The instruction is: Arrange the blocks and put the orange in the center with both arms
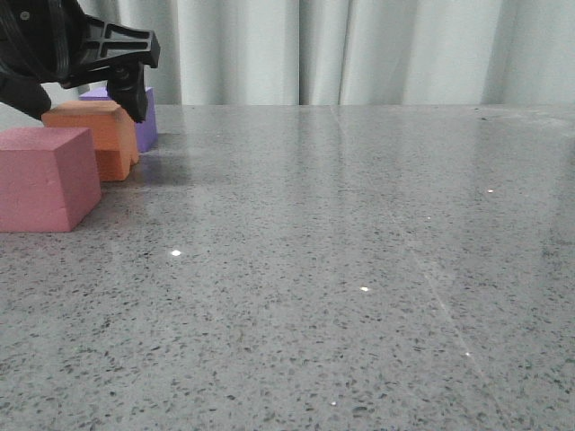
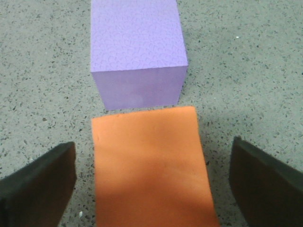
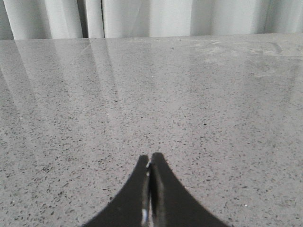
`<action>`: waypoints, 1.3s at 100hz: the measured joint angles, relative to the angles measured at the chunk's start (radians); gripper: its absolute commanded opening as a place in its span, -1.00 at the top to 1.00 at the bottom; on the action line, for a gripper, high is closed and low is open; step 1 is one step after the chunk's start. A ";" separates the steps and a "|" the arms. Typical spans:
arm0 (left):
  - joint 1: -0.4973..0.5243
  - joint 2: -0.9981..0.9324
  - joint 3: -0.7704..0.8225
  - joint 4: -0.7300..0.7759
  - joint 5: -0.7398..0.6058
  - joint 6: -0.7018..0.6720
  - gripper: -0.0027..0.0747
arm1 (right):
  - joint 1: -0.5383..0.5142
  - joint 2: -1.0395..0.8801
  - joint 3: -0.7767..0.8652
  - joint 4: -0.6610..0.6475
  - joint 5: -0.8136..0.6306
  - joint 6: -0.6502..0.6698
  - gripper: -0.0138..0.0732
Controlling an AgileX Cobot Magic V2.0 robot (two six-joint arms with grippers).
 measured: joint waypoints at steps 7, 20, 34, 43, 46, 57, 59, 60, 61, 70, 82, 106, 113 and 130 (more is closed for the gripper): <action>0.000 0.000 0.000 0.000 0.000 0.000 -0.78 | 0.000 0.000 0.000 0.000 0.000 0.000 0.96; 0.000 -0.006 0.000 0.000 0.000 0.000 -0.78 | 0.000 0.000 0.000 0.000 0.000 0.000 0.96; 0.000 -0.067 0.001 -0.001 -0.002 0.002 -0.78 | 0.000 0.000 0.000 0.000 0.000 0.000 0.96; 0.000 -0.141 0.001 -0.001 0.005 0.012 -0.78 | 0.000 0.000 0.000 0.000 0.000 0.000 0.96; 0.000 -0.174 0.001 -0.001 0.010 0.015 -0.78 | 0.000 0.000 0.000 0.000 0.000 0.000 0.96; 0.000 -0.280 0.019 0.006 0.016 0.029 -0.78 | 0.000 0.000 0.000 0.000 0.000 0.000 0.96; 0.000 -0.303 0.026 0.011 0.017 0.031 -0.77 | 0.000 0.000 0.000 0.000 0.000 0.000 0.96; 0.000 -0.318 0.032 0.013 0.017 0.032 -0.76 | 0.000 0.000 0.000 0.000 0.000 0.000 0.96; 0.000 -0.325 0.035 0.015 0.017 0.034 -0.76 | 0.000 0.000 0.000 0.000 0.000 0.000 0.96; 0.000 -0.419 0.085 0.050 0.020 0.037 -0.62 | 0.000 0.000 0.000 0.000 0.000 0.000 0.96; 0.000 -0.567 0.178 0.095 0.022 0.042 -0.33 | 0.000 0.000 0.000 0.000 0.000 0.000 0.96; 0.000 -0.844 0.378 0.122 0.037 0.042 0.66 | 0.000 0.000 0.000 0.000 0.000 0.000 0.96; 0.000 -0.920 0.432 0.123 0.047 0.042 0.93 | 0.000 0.000 0.000 0.000 0.000 0.000 0.96; 0.000 -1.074 0.546 0.127 0.061 0.042 0.98 | 0.000 0.000 0.000 0.000 0.000 0.000 0.96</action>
